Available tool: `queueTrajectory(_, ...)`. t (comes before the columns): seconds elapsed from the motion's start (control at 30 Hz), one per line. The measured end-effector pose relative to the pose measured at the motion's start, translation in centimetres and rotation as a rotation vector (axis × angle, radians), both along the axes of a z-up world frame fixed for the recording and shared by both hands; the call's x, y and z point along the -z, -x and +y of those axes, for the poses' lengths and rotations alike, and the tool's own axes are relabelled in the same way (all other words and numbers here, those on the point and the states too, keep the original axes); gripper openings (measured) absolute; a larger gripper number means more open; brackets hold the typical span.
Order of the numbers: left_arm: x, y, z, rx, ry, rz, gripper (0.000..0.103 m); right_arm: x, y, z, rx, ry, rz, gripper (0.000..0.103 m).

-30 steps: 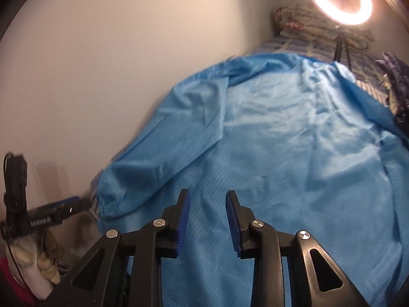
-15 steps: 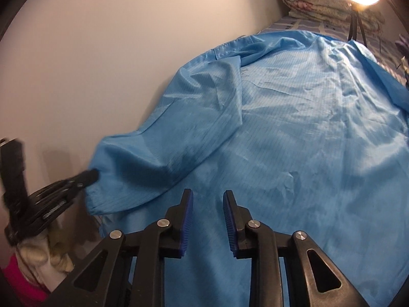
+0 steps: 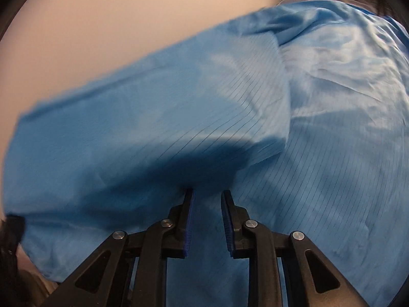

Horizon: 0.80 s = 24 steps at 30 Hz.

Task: Fold large clothes

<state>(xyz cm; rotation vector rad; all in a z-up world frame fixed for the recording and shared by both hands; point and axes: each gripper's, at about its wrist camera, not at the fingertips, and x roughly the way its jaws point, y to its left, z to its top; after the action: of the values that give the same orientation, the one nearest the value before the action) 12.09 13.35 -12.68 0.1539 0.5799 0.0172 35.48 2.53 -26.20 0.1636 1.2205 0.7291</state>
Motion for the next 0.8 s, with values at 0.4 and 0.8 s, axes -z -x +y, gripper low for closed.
queueTrajectory(0.4, 1.9, 0.6, -3.5, 0.148, -0.074, 0.023, 0.000, -9.2, -7.3, 0.5, 0.005, 0.035, -0.106, 0.065)
queueTrajectory(0.8, 3.0, 0.9, -5.4, 0.210, -0.134, 0.034, 0.000, -6.2, -12.1, 11.9, -0.086, 0.257, -0.016, 0.064)
